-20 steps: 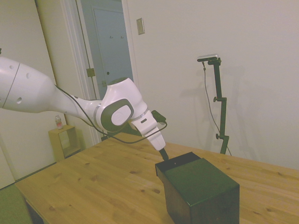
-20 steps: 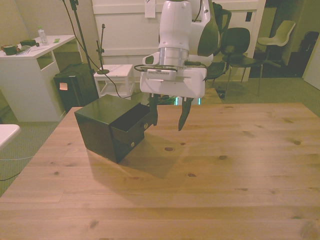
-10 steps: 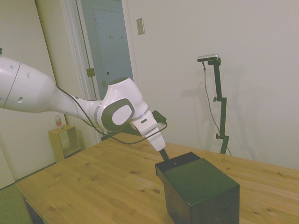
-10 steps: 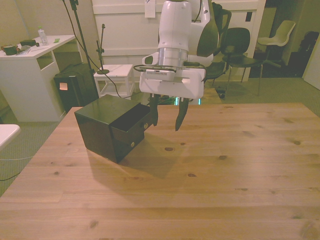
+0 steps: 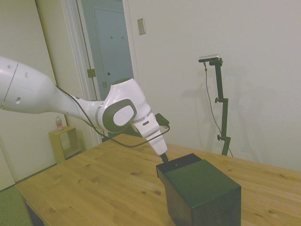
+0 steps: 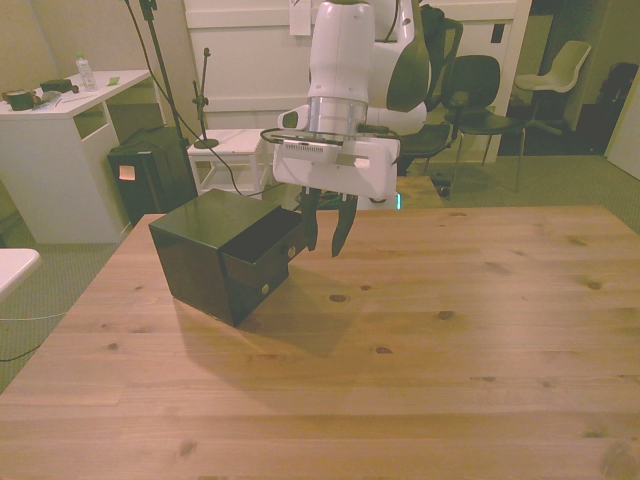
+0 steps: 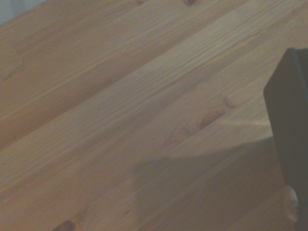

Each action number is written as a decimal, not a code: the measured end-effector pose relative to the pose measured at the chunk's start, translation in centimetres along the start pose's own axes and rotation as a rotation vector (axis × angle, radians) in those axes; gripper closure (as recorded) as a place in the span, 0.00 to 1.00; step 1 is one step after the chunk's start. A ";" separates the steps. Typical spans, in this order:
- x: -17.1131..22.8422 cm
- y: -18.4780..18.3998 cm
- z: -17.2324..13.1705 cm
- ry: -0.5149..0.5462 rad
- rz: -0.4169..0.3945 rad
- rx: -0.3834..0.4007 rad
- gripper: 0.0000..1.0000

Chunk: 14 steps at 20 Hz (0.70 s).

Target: Close the top drawer

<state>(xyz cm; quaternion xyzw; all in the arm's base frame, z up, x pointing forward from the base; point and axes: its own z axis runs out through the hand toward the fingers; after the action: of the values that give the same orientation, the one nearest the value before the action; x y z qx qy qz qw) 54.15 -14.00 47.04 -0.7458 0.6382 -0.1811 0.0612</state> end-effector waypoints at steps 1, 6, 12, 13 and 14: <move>0.2 0.1 0.0 0.000 0.007 -0.004 1.00; 1.3 1.0 -0.4 -0.008 0.033 -0.046 1.00; 2.9 2.0 -0.4 -0.008 0.085 -0.097 1.00; 3.2 2.0 -0.4 -0.006 0.093 -0.108 1.00; 3.6 2.1 -0.4 -0.003 0.101 -0.120 1.00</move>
<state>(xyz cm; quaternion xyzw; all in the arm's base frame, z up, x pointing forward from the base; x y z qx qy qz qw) 52.45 -17.79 47.45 -0.7152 0.6846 -0.1379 0.0264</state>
